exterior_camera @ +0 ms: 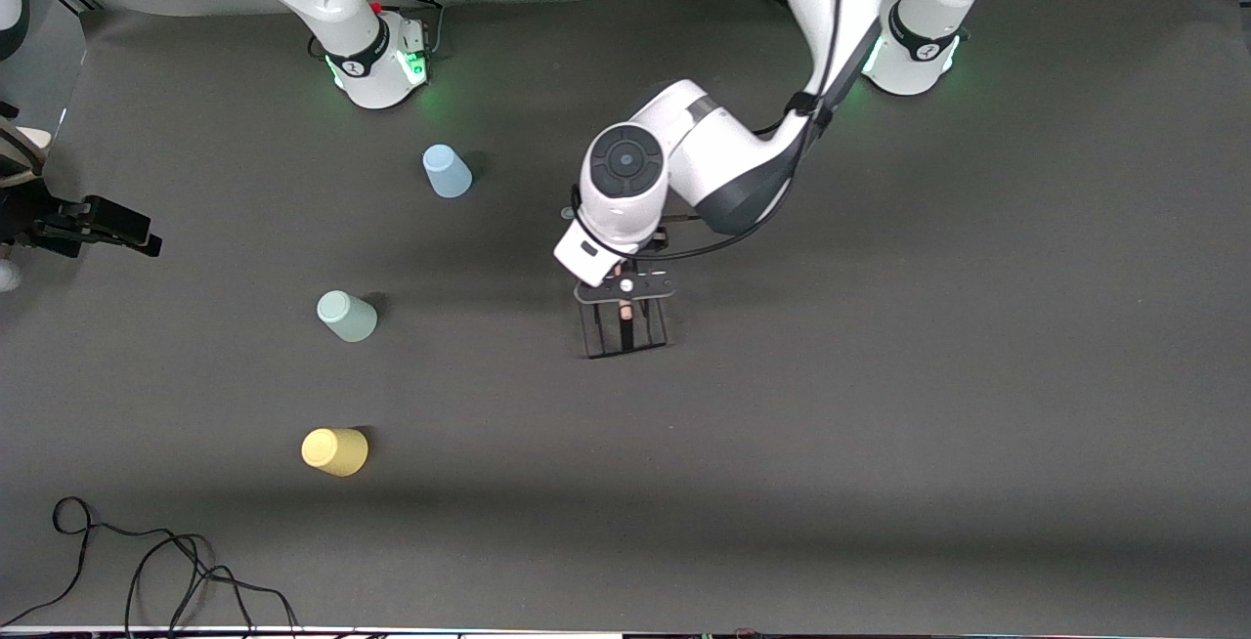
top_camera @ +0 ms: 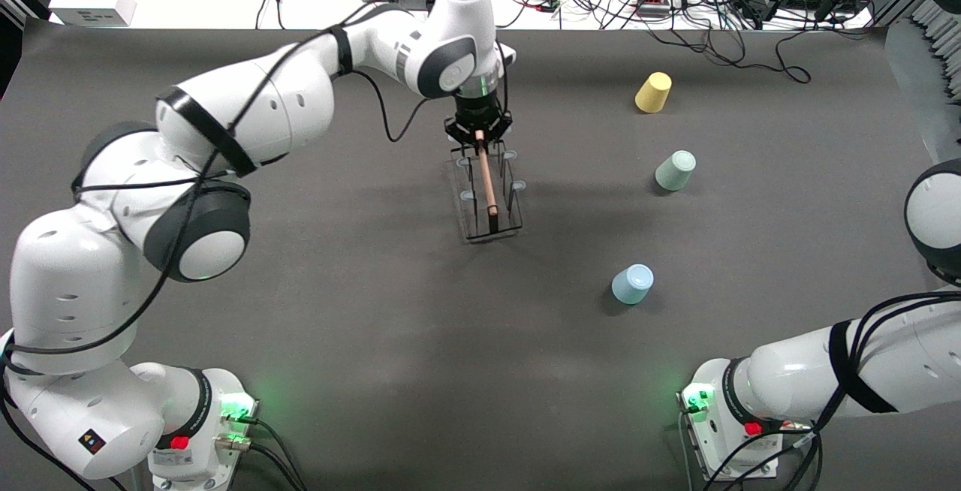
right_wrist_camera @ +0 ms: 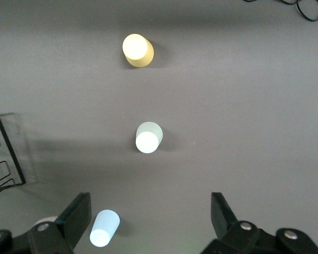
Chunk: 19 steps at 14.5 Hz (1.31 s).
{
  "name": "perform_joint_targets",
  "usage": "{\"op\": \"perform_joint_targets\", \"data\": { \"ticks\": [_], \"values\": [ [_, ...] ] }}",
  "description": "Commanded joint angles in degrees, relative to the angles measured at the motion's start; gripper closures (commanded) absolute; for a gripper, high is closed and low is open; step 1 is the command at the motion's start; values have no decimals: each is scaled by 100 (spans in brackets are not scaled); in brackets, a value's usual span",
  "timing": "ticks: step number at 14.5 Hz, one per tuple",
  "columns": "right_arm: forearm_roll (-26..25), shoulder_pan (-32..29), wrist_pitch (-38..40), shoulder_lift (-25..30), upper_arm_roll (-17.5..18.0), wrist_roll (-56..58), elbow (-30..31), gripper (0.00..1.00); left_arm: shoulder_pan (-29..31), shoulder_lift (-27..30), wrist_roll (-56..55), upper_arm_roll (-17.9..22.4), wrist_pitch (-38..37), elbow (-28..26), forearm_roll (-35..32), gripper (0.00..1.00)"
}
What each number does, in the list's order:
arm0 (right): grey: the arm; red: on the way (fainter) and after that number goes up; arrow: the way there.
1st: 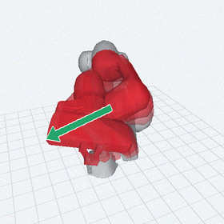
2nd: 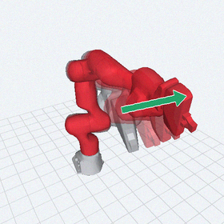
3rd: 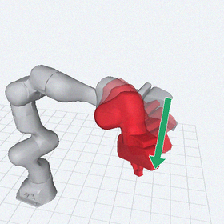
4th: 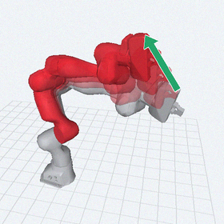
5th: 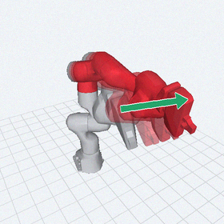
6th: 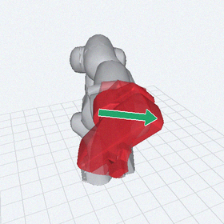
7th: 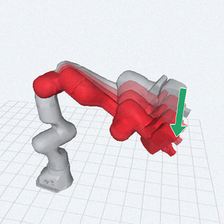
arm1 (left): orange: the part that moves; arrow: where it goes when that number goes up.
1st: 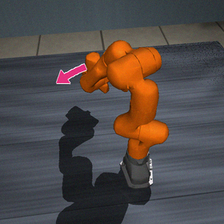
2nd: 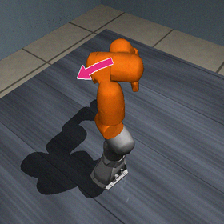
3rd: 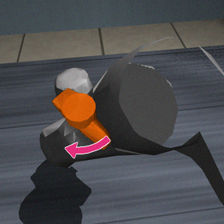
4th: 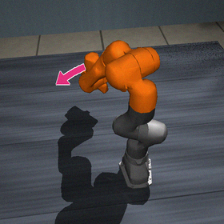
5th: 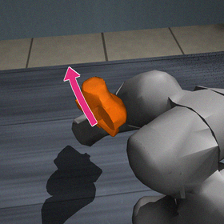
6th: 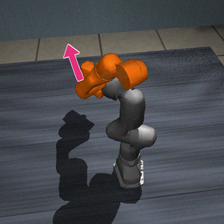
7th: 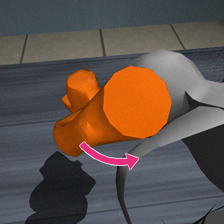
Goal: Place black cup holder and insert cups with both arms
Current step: 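Lower the rack onto the table center and open the left gripper, then raise the left gripper away while the right gripper reaches the green cup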
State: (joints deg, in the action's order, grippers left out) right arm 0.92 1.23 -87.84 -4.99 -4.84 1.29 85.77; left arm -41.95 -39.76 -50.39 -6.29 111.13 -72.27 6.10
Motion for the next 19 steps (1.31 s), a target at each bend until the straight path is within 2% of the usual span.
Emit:
{"op": "perform_joint_targets", "data": {
  "ticks": [1,2,4,5,8,10,11,14,16,19],
  "values": [
    [-57,44,-22,-11,-26,20,-8,0,-172,-128,-59,40,40,292,5,100],
    [-57,44,-22,-11,-26,20,-16,0,-190,-146,-68,40,84,292,5,100],
    [-48,44,-31,-28,-34,20,-16,0,-225,-146,176,48,102,275,-82,3],
    [-48,44,-31,-46,-34,20,-16,0,-225,-146,204,40,102,283,-92,0],
    [-48,35,-40,-55,-43,3,-8,0,-199,11,205,48,-126,310,-57,0],
    [-40,44,-22,-37,-43,-59,10,0,-42,274,257,92,-835,406,-48,0],
    [-39,44,-22,-11,-43,-164,36,0,220,450,275,40,-1230,502,-30,0],
    [-39,61,4,138,-35,-550,194,0,678,1266,318,83,-2321,538,-39,0],
    [-39,61,-57,409,-34,-560,570,0,1161,1767,607,66,-2962,538,-56,0],
    [-39,166,-600,1085,-34,-490,1588,0,2109,2392,2089,92,-4140,538,-74,0]
  ]
}}
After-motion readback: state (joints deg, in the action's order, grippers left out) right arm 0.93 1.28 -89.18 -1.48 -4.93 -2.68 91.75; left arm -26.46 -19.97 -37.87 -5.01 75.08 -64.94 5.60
